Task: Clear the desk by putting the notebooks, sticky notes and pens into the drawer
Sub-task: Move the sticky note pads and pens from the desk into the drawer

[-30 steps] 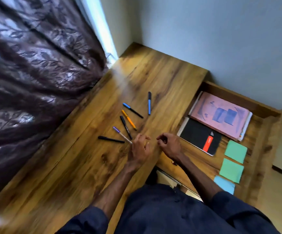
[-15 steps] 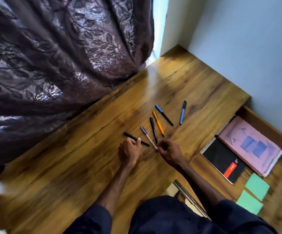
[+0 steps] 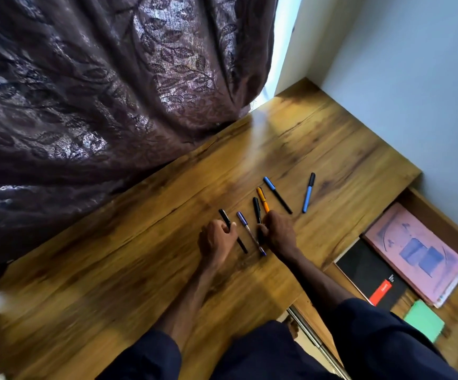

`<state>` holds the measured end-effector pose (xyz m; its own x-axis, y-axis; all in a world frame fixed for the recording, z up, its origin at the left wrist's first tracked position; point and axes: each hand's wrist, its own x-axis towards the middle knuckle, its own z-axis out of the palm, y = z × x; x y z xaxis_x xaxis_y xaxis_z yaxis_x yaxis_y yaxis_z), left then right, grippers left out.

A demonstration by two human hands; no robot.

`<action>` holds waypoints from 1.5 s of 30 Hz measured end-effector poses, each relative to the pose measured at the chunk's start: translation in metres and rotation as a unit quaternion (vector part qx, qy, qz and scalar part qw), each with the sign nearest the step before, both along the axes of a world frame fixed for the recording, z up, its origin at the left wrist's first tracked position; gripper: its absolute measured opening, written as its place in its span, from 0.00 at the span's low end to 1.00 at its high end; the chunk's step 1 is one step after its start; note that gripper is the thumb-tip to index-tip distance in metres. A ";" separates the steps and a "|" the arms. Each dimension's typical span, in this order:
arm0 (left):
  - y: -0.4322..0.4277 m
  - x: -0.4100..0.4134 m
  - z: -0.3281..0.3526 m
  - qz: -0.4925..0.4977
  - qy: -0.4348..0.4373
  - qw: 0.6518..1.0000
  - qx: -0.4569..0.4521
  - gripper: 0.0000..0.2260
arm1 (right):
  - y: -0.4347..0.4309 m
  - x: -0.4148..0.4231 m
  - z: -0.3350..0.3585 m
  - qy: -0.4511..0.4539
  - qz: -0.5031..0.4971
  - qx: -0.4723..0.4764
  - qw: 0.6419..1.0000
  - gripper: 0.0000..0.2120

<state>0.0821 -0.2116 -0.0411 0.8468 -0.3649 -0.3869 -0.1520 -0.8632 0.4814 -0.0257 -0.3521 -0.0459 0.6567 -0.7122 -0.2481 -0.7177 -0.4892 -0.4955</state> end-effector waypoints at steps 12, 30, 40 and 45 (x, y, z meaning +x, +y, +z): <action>-0.016 -0.040 0.036 -0.075 -0.048 0.991 -0.101 0.18 | -0.006 -0.049 0.021 -0.084 -0.047 0.043 0.994 0.11; -0.094 -0.226 0.023 -0.245 0.198 0.937 -0.148 0.08 | -0.020 -0.298 0.014 -0.095 -0.272 0.108 0.952 0.09; -0.105 -0.323 -0.038 -0.055 0.365 0.928 0.046 0.11 | -0.016 -0.361 -0.029 -0.011 -0.316 0.156 0.936 0.09; -0.118 -0.335 -0.079 -0.102 0.274 0.949 0.119 0.26 | -0.010 -0.370 -0.049 0.018 -0.298 0.179 0.937 0.09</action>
<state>-0.2532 -0.3295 -0.1198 0.4157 -0.3466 -0.8408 -0.1109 -0.9369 0.3314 -0.3959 -0.3618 -0.0951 0.1549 -0.8164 -0.5562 -0.8306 0.1972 -0.5208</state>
